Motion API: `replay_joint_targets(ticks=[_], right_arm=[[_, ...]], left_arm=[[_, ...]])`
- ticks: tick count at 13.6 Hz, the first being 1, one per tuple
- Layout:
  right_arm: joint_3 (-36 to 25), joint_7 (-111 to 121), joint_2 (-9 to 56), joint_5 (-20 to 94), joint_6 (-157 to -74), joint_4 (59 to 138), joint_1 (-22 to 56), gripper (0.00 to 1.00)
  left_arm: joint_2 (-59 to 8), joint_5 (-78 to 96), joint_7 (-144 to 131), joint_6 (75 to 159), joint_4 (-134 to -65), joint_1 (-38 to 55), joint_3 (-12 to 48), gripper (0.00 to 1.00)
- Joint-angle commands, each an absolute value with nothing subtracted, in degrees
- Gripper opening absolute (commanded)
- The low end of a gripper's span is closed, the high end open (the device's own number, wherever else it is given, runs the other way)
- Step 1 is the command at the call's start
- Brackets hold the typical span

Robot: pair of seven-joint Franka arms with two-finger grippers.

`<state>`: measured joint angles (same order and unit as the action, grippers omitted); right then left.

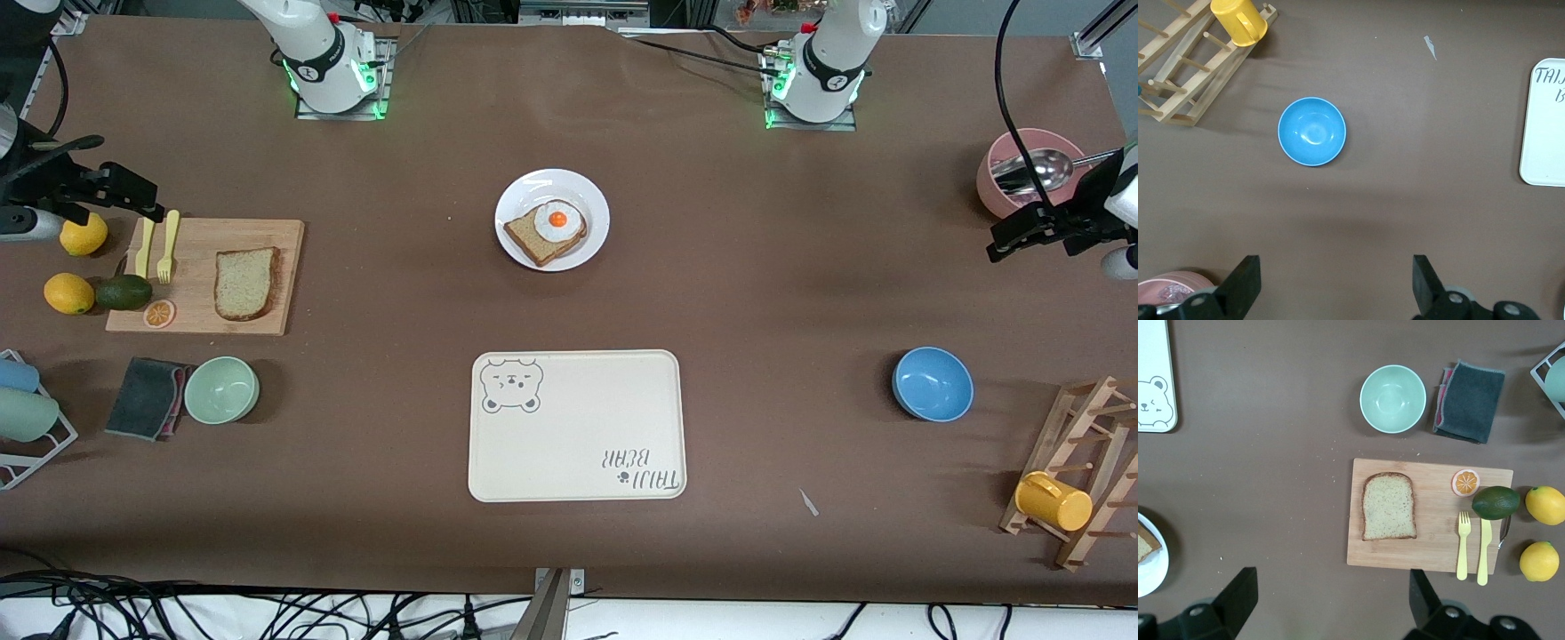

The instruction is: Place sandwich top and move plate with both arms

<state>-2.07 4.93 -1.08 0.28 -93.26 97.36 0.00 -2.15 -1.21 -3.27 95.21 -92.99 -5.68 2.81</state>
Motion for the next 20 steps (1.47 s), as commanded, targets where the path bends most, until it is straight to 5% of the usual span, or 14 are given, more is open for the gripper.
replay_joint_targets(ticks=[1,20], right_arm=[[-1.93,4.83,-1.23,-0.44,-92.81,96.77,-0.18,1.0],[-1.93,4.66,0.35,0.53,-93.25,96.68,-0.17,1.0]], left_arm=[[-2.29,0.7,-3.6,93.87,-91.85,-5.54,2.64,1.0],[-2.2,0.97,-3.6,93.17,-91.85,-5.54,2.72,1.0]])
